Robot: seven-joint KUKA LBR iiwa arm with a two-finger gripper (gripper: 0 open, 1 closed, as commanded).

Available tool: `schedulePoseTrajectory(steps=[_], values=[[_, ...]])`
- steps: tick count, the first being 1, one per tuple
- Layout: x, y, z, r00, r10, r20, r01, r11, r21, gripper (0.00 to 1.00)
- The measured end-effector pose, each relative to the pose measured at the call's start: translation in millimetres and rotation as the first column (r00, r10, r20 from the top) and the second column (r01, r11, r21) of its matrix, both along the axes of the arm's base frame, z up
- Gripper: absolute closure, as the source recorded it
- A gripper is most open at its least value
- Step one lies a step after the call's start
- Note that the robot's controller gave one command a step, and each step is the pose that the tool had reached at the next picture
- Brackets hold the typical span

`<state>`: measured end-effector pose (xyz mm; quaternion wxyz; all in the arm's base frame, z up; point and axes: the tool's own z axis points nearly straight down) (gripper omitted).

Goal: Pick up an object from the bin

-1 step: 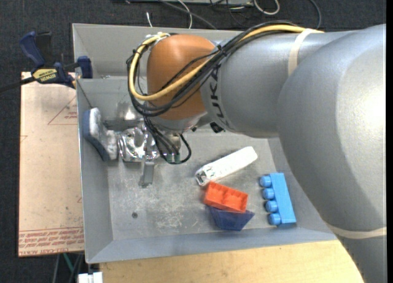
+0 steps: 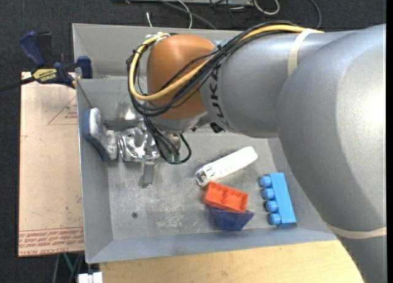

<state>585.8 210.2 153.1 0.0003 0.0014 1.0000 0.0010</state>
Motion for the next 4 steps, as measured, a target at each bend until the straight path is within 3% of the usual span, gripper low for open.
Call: schedulePoseTrajectory(steps=[1, 2, 3, 4], values=[[10.2, -5, -28, 0.997, -0.078, 0.001, 0.078, 0.997, 0.002, 0.0], [-2.9, -13, 59, 0.999, -0.043, 0.0, 0.043, 0.999, 0.0, 0.0], [0.8, -7, 3, 0.997, -0.073, 0.001, 0.073, 0.997, 0.002, 0.0], [-2.4, -3, -17, 0.996, -0.084, 0.0, 0.084, 0.996, 0.002, 0.0]])
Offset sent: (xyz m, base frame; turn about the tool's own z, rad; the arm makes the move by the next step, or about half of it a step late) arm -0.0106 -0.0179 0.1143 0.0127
